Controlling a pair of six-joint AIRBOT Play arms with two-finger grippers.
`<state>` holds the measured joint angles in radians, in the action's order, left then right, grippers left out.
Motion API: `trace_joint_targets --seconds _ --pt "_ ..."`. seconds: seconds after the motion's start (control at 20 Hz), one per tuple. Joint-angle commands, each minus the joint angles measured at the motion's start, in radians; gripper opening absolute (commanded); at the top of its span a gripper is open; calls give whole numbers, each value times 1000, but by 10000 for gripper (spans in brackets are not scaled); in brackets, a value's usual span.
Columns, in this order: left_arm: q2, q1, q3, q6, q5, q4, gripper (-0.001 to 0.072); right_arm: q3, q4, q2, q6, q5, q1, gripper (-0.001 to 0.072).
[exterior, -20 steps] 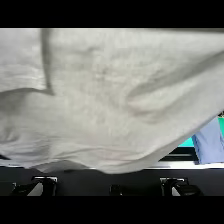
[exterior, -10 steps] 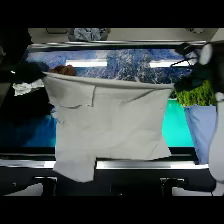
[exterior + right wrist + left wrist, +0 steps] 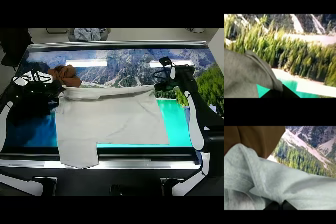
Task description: Fold the shirts.
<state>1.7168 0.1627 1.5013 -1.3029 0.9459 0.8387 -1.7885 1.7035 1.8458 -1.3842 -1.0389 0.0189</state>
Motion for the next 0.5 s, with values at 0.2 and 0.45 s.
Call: trace_joint_targets --seconds 0.2,0.45 --pt "20 26 58 -48 187 -19 642 -9 -27 -14 78 -131 1 599" --pt "-51 116 56 -131 599 219 596 -4 -191 -100 361 -659 -173 597"
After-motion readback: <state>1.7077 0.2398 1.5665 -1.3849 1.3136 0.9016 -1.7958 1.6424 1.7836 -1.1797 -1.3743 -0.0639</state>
